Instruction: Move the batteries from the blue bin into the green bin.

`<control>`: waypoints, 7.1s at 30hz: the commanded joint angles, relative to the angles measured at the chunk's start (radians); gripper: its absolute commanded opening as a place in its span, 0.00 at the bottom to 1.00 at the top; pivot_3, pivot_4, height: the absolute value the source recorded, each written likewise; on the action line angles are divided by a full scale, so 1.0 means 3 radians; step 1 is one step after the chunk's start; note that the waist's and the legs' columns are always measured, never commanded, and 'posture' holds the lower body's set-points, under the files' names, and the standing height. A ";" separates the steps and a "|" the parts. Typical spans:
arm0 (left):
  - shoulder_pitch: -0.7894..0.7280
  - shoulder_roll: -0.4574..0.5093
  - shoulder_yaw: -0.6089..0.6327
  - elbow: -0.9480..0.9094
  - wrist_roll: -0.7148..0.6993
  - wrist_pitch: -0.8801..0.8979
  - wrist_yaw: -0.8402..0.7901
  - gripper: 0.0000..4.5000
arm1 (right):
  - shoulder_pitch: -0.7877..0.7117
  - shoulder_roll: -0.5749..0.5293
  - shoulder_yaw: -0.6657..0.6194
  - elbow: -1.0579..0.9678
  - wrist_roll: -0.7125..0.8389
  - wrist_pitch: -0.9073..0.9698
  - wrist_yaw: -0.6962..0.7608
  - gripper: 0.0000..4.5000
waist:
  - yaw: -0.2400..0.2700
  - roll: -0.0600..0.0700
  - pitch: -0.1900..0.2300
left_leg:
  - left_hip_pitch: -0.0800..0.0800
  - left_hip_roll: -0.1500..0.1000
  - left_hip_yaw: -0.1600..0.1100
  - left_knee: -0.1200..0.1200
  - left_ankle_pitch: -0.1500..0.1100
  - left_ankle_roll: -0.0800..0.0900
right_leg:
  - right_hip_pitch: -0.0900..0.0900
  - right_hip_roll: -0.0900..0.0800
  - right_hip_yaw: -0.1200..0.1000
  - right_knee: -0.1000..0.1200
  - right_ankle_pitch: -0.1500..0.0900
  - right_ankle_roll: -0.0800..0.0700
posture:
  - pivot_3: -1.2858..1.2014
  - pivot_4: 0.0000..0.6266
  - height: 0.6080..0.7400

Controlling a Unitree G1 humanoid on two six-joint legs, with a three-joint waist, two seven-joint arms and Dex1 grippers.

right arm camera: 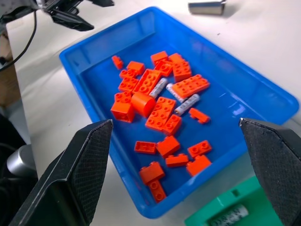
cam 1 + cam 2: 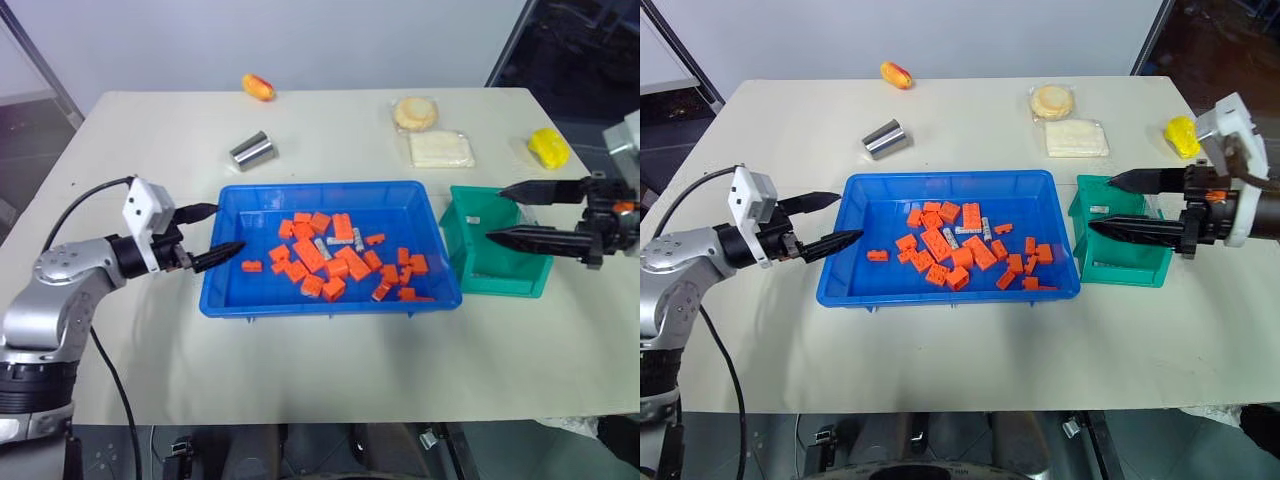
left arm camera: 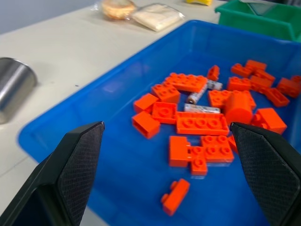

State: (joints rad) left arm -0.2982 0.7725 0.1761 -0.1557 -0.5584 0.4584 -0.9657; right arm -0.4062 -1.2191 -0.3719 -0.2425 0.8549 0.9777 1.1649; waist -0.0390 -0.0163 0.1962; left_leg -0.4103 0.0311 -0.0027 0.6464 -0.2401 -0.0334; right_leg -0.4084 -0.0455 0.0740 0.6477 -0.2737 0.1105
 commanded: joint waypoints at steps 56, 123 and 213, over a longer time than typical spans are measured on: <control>0.0167 -0.0095 0.0129 -0.0513 -0.0093 0.0247 0.0182 1.00 | -0.1730 0.2053 0.2586 0.1187 -0.2275 -0.1883 -0.0230 0.98 | -0.0012 -0.0002 -0.0001 | -0.0031 0.0000 -0.0006 0.0008 0.0000 0.0000 | -0.0031 0.0000 -0.0003 0.0014 0.0001 0.0000 | 0.52 0.24 1.00; 0.0408 -0.0110 0.0192 -0.0804 -0.0196 0.0254 0.0520 1.00 | -0.1408 0.2155 0.2764 0.1066 -0.2567 -0.1474 0.0360 0.27 | -0.0012 -0.0007 -0.0004 | -0.0031 -0.0002 -0.0008 0.0009 0.0001 -0.0001 | -0.0036 0.0001 -0.0006 0.0022 0.0002 0.0000 | 0.52 0.24 1.00; 0.0345 0.0008 0.0203 -0.0967 -0.0269 0.0331 0.0458 1.00 | -0.1537 0.2385 0.2758 0.1723 -0.2803 -0.1281 0.0333 0.98 | -0.0018 -0.0009 -0.0003 | 0.0001 -0.0001 -0.0009 0.0003 0.0000 -0.0001 | -0.0002 0.0000 -0.0007 0.0013 0.0001 -0.0001 | 0.52 0.24 1.00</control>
State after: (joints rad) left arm -0.1958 0.7733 0.2170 -0.4114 -0.6241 0.5657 -0.8266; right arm -0.8557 -0.5113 0.4481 0.2637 0.0202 0.6058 1.2632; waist -0.0444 -0.0190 0.1952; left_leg -0.4100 0.0308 -0.0053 0.6473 -0.2399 -0.0337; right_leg -0.4090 -0.0454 0.0719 0.6516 -0.2733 0.1101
